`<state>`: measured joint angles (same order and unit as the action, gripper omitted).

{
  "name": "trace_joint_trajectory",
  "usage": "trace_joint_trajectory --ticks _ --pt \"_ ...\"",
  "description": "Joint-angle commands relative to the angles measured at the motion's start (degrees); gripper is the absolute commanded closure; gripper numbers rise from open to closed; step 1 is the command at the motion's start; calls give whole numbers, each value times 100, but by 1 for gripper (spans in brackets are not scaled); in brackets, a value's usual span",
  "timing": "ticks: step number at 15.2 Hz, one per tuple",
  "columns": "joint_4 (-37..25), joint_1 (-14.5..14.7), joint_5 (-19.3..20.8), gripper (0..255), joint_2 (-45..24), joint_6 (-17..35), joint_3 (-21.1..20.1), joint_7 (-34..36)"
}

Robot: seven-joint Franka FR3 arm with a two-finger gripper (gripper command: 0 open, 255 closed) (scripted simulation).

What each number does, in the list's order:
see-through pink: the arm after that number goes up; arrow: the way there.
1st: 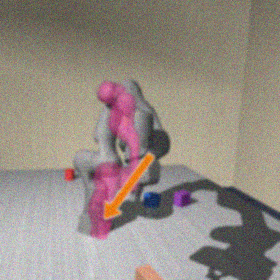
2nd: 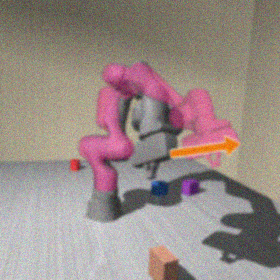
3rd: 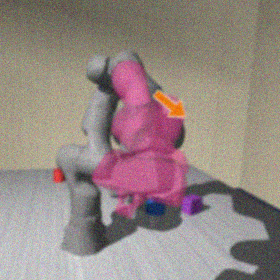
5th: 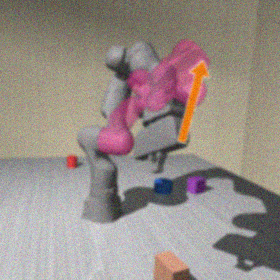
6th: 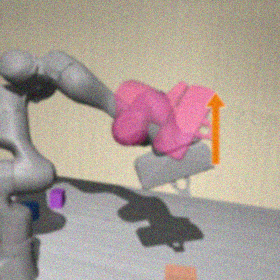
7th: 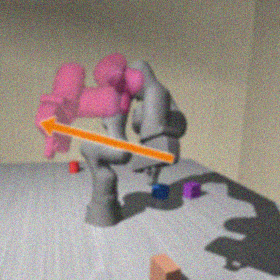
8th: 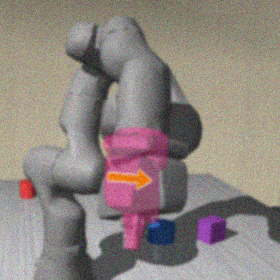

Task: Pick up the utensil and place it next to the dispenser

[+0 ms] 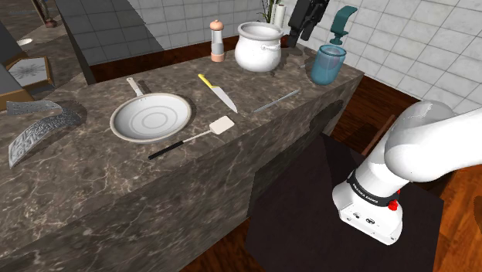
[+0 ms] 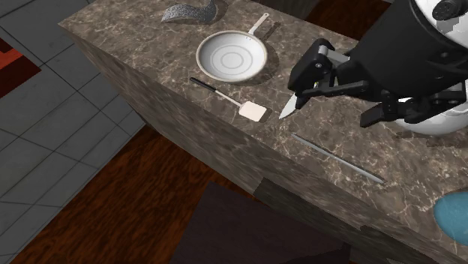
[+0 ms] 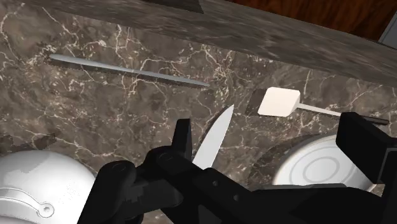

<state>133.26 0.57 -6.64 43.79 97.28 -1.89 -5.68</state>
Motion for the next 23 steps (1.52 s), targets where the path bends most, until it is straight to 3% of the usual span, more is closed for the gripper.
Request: trace_joint_trajectory --ticks 1,12,23 --pt "0 0 0 0 0 0 0 0" --pt "-133 852 45 0 -1940 1587 -32 -2093" --pt "-674 1523 168 0 -3846 2733 -369 -3947"
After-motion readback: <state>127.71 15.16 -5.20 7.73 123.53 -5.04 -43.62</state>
